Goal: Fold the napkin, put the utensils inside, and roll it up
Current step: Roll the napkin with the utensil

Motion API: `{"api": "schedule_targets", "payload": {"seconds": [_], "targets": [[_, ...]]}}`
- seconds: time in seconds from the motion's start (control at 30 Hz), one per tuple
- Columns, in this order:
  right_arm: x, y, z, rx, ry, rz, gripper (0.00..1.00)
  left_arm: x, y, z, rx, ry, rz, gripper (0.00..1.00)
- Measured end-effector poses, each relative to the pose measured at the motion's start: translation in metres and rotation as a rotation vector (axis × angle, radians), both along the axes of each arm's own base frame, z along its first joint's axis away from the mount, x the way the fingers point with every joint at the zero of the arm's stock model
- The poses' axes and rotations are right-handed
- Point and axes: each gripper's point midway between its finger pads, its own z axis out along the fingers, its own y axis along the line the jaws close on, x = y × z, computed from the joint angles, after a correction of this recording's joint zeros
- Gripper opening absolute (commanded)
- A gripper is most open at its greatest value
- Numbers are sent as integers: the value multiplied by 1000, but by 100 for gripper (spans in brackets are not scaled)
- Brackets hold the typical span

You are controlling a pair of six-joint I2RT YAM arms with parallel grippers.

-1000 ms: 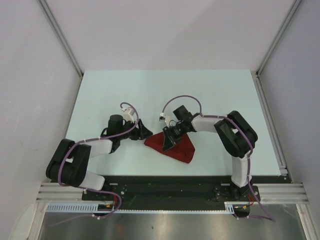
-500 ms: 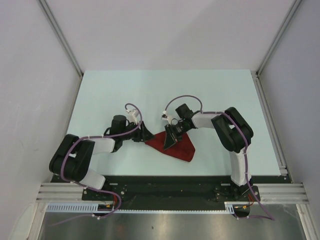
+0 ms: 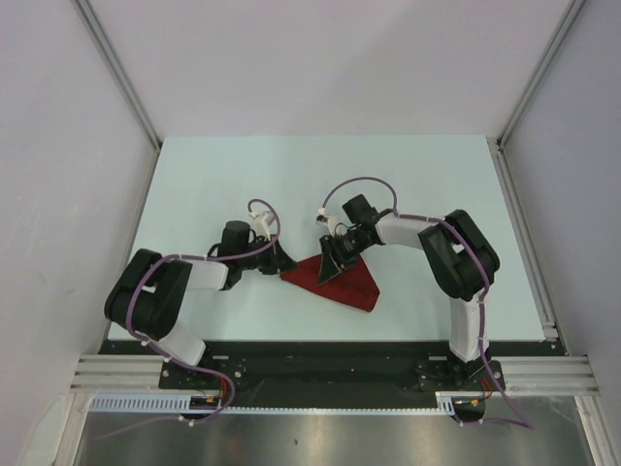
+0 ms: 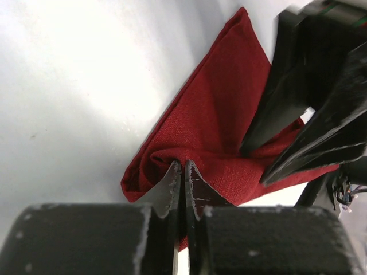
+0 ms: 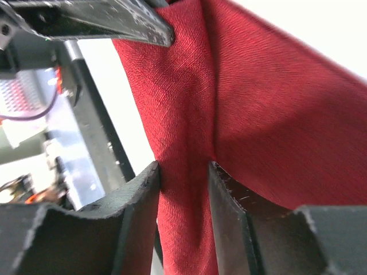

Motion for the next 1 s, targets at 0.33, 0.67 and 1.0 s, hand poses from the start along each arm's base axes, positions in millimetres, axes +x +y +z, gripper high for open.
{"api": "schedule_targets", "payload": {"seconds": [0.33,0.67,1.0], "targets": [[21,8,65,-147,-545,-67,50,1,0,-3,5,16,0,1],[-11,31,42,-270,-743,73,50,1,-1,-5,8,24,-1,0],[-11,24,13,-378,-766,120,50,2,-1,-4,9,27,-1,0]]}}
